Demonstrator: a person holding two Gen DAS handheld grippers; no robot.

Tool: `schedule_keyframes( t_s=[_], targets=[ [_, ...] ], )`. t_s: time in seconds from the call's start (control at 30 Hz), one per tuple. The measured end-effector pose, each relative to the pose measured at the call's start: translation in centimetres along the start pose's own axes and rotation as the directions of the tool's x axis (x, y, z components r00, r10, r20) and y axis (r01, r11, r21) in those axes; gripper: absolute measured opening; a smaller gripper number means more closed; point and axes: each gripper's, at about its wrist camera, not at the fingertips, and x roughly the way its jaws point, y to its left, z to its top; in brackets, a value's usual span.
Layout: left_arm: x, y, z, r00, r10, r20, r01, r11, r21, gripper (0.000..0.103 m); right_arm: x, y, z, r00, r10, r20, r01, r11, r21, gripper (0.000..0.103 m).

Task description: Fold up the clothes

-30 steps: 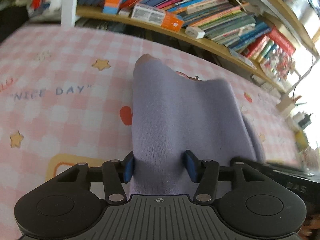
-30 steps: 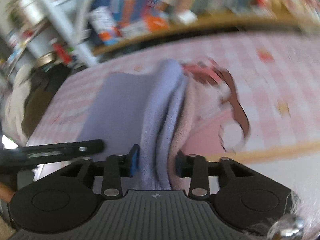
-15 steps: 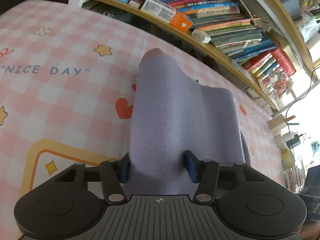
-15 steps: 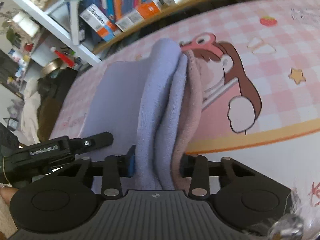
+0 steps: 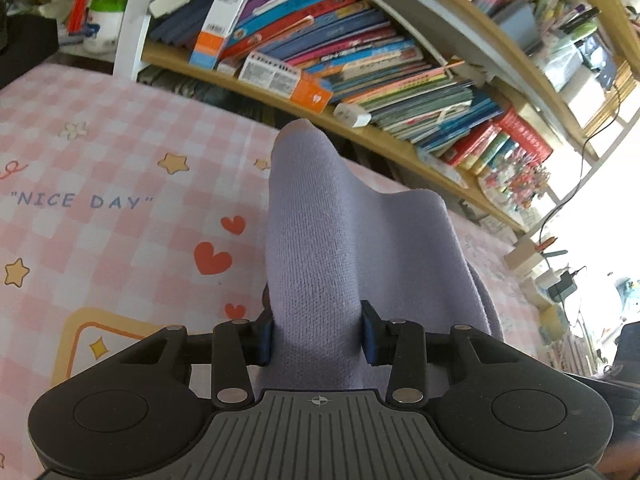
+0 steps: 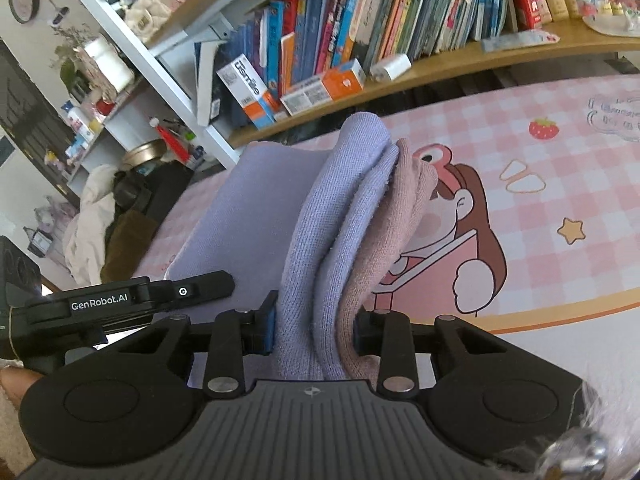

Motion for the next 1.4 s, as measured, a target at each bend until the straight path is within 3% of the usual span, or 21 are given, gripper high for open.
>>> schedule_keyframes(
  t_s=[0.77,1.4],
  targets=[
    [-1.5,-0.9,0.0,0.999,-0.035,0.041,0.034,0.999,0.022,0.039,-1.7,1.1,-0.3,0.999,-0.012,0.033,0.012,1.0,-0.013,0.03],
    [-2.2,6.5,4.2,0.991,-0.128,0.042,0.127,0.992,0.024,0.039,2.8,8.4,1.2,0.993,-0.088,0.075,0.09,0.996,-0.025,0.03]
  ],
)
